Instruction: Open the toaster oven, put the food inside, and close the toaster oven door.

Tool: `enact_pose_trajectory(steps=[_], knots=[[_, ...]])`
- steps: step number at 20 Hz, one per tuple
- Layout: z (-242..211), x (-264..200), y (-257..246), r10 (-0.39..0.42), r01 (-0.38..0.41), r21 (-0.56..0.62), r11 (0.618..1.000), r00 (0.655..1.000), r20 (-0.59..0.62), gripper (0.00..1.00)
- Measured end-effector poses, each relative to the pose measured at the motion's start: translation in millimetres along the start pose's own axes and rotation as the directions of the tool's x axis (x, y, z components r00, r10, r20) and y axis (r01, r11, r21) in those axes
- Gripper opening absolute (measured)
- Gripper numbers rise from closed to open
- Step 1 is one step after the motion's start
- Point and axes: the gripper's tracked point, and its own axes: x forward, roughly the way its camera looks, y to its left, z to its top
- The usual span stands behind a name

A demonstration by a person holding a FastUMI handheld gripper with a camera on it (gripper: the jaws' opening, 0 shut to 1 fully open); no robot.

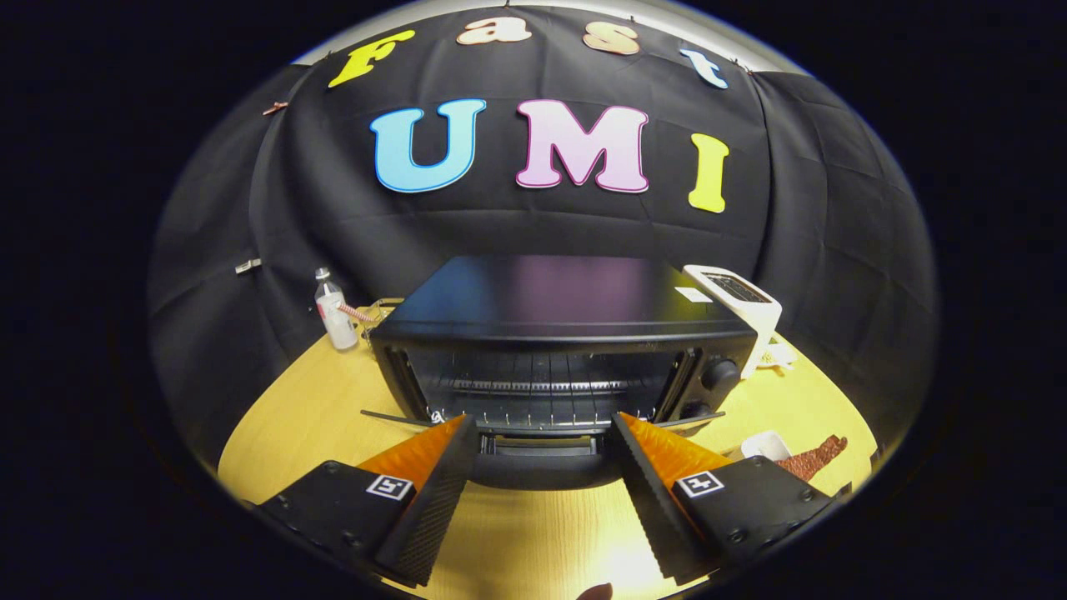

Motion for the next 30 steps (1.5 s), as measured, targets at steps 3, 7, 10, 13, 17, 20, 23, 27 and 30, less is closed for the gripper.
enact_pose_trajectory(steps=[3, 7, 10, 13, 17, 20, 23, 27, 30], knots=[[-17, -9, 0, -0.001, 0.0, -0.012, 1.0, 1.0, -0.023, 0.99], [-41, -16, 0, -0.002, 0.001, -0.016, 1.0, 0.997, -0.08, 0.99], [-70, -22, 0, 0.002, -0.005, -0.021, 1.0, 0.989, -0.146, 0.99], [-105, -23, -1, 0.009, -0.015, -0.021, 1.0, 0.971, -0.239, 0.99], [-123, -20, -8, 0.006, -0.025, -0.059, 0.998, 0.958, -0.288, 0.98], [-126, -26, -11, 0.039, -0.061, -0.064, 0.996, 0.954, -0.298, 0.98], [-120, -39, -14, 0.097, -0.127, -0.082, 0.989, 0.951, -0.294, 0.99], [-91, -61, -34, 0.155, -0.186, -0.103, 0.977, 0.954, -0.258, 0.98], [-60, -73, -58, 0.178, -0.203, -0.109, 0.973, 0.963, -0.203, 0.98]])
